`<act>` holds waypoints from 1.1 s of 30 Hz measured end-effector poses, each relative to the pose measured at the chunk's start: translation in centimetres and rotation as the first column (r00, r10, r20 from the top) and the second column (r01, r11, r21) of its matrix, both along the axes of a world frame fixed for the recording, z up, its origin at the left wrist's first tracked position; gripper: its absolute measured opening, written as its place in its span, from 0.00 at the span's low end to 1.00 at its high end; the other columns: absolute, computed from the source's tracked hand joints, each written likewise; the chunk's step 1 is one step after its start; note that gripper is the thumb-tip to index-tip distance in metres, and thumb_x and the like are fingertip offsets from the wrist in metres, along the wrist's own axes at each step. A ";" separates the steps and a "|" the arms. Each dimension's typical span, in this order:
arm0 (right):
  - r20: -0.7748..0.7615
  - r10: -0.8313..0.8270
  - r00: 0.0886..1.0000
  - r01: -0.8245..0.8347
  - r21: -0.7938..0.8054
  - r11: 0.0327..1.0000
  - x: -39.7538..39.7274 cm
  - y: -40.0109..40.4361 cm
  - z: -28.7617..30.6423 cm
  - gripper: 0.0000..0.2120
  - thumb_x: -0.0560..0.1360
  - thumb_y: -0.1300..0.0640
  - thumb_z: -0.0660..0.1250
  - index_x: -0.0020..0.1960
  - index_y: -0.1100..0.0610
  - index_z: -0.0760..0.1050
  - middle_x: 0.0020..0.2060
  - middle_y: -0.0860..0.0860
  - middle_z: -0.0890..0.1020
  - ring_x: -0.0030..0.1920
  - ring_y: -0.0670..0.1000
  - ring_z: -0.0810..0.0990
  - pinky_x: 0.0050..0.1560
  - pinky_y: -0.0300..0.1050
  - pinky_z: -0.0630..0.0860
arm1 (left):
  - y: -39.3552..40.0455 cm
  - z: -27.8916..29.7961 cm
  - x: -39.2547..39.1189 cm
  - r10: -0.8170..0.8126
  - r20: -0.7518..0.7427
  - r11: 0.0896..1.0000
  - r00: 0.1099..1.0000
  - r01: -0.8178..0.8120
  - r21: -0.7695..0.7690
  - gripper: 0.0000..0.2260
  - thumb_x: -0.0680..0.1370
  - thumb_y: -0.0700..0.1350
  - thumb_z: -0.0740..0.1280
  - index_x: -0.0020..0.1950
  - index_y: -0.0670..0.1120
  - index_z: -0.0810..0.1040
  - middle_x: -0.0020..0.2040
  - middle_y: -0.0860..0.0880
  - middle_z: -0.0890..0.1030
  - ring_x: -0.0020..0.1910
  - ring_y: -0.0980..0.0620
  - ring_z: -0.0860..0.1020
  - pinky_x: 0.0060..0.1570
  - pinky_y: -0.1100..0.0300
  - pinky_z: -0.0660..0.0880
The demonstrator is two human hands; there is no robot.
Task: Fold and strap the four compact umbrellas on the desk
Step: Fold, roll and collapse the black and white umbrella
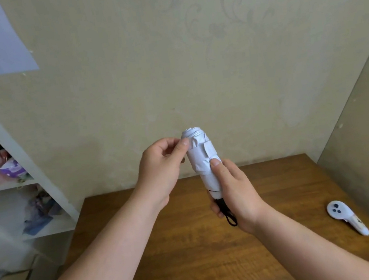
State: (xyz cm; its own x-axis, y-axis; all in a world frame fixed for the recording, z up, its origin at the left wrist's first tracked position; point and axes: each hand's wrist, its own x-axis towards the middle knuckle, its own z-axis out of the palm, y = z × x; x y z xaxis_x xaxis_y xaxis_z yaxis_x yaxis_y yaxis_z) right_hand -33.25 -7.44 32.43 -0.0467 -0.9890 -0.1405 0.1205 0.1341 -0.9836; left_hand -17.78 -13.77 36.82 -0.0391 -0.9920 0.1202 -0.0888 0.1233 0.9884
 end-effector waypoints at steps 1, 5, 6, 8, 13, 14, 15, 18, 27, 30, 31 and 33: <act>0.028 0.025 0.999 -0.026 0.021 0.999 -0.1 0.1 0.0 0.18 0.84 0.39 0.60 0.51 0.55 0.72 0.32 0.56 0.72 0.26 0.56 0.71 0.27 0.46 0.66 | 0.0 0.0 0.1 -0.025 0.000 0.999 1.000 0.025 0.022 0.07 0.81 0.49 0.71 0.47 0.48 0.84 0.47 0.49 0.86 0.47 0.49 0.83 0.50 0.55 0.77; 0.113 0.117 0.987 -0.130 0.115 0.985 -0.8 0.4 -0.3 0.19 0.84 0.39 0.57 0.52 0.55 0.70 0.31 0.56 0.70 0.25 0.54 0.67 0.27 0.44 0.61 | 0.0 0.1 -0.2 -0.106 -0.072 0.985 0.992 0.114 0.130 0.10 0.84 0.44 0.67 0.44 0.48 0.82 0.44 0.51 0.85 0.47 0.52 0.82 0.62 0.44 0.78; 0.119 0.123 0.985 -0.138 0.130 0.982 -0.9 0.5 -0.3 0.19 0.84 0.39 0.57 0.53 0.55 0.71 0.31 0.55 0.70 0.25 0.54 0.67 0.27 0.44 0.61 | 0.1 -0.1 -0.4 -0.115 -0.093 0.983 0.989 0.127 0.133 0.10 0.84 0.44 0.67 0.44 0.48 0.82 0.43 0.51 0.84 0.47 0.52 0.81 0.64 0.43 0.78; 0.151 0.112 0.982 -0.136 0.162 0.977 -1.2 0.9 -0.5 0.19 0.84 0.38 0.56 0.54 0.55 0.71 0.30 0.55 0.70 0.25 0.54 0.66 0.28 0.44 0.60 | 0.2 -0.6 -1.0 -0.135 -0.103 0.986 0.985 0.144 0.084 0.08 0.84 0.44 0.67 0.46 0.46 0.81 0.44 0.49 0.83 0.47 0.52 0.80 0.66 0.41 0.77; 0.216 0.045 0.975 -0.104 0.266 0.958 -3.8 2.9 -3.0 0.26 0.77 0.29 0.58 0.48 0.53 0.74 0.31 0.54 0.70 0.26 0.54 0.66 0.34 0.52 0.51 | 0.0 -2.0 -4.1 -0.326 -0.166 0.939 0.931 0.340 0.061 0.16 0.81 0.60 0.67 0.65 0.55 0.76 0.59 0.48 0.82 0.58 0.49 0.80 0.63 0.45 0.74; 0.222 0.030 0.975 -0.094 0.283 0.955 -4.5 3.7 -3.8 0.27 0.76 0.28 0.59 0.48 0.52 0.75 0.31 0.55 0.70 0.26 0.54 0.66 0.34 0.54 0.50 | 0.2 -2.4 -5.2 -0.407 -0.181 0.899 0.895 0.427 0.093 0.18 0.79 0.63 0.66 0.68 0.60 0.75 0.60 0.48 0.81 0.60 0.47 0.80 0.62 0.46 0.73; 0.245 0.007 0.969 -0.081 0.293 0.953 -5.4 4.6 -4.6 0.27 0.76 0.28 0.59 0.49 0.52 0.76 0.31 0.54 0.70 0.26 0.53 0.66 0.33 0.52 0.51 | 0.4 -2.8 -6.5 -0.486 -0.198 0.848 0.851 0.514 0.126 0.20 0.78 0.64 0.65 0.69 0.62 0.75 0.62 0.48 0.82 0.60 0.46 0.80 0.62 0.46 0.73; 0.341 -0.072 0.937 -0.053 0.344 0.938 -8.7 7.5 -6.5 0.26 0.79 0.30 0.59 0.54 0.53 0.77 0.31 0.54 0.70 0.26 0.52 0.67 0.25 0.42 0.61 | 1.5 -4.4 -10.9 -0.646 -0.183 0.717 0.741 0.672 0.188 0.19 0.77 0.62 0.66 0.68 0.62 0.78 0.62 0.46 0.84 0.58 0.47 0.82 0.58 0.51 0.77; 0.735 -0.237 0.635 -0.126 0.401 0.907 -22.2 21.3 -14.5 0.28 0.76 0.38 0.71 0.69 0.54 0.78 0.45 0.60 0.77 0.26 0.51 0.77 0.22 0.37 0.73 | 7.7 -11.6 -24.2 -0.940 0.178 0.342 0.292 0.808 0.480 0.03 0.78 0.51 0.74 0.50 0.54 0.86 0.49 0.57 0.84 0.49 0.54 0.80 0.42 0.61 0.77; 0.719 -0.454 0.527 0.041 0.512 0.858 -25.3 26.3 -17.1 0.30 0.69 0.46 0.81 0.69 0.51 0.79 0.46 0.62 0.78 0.30 0.54 0.78 0.23 0.38 0.75 | 11.1 -16.7 -28.7 -0.938 0.186 0.347 0.293 0.754 0.558 0.04 0.78 0.50 0.75 0.45 0.52 0.84 0.43 0.51 0.81 0.39 0.53 0.75 0.31 0.62 0.71; 0.658 -0.553 0.511 0.122 0.581 0.805 -26.2 27.7 -18.3 0.26 0.70 0.49 0.81 0.66 0.51 0.81 0.48 0.63 0.80 0.32 0.55 0.79 0.25 0.39 0.78 | 12.4 -18.6 -30.2 -0.928 0.180 0.367 0.326 0.723 0.586 0.05 0.79 0.51 0.75 0.44 0.53 0.83 0.42 0.50 0.80 0.38 0.51 0.73 0.30 0.61 0.70; 0.502 -0.705 0.501 0.275 0.680 0.680 -27.8 30.3 -20.9 0.15 0.78 0.54 0.73 0.65 0.52 0.82 0.52 0.62 0.82 0.38 0.57 0.82 0.36 0.43 0.84 | 15.0 -22.6 -33.0 -0.902 0.158 0.404 0.402 0.653 0.641 0.06 0.79 0.52 0.75 0.44 0.53 0.82 0.41 0.50 0.78 0.35 0.49 0.71 0.30 0.61 0.68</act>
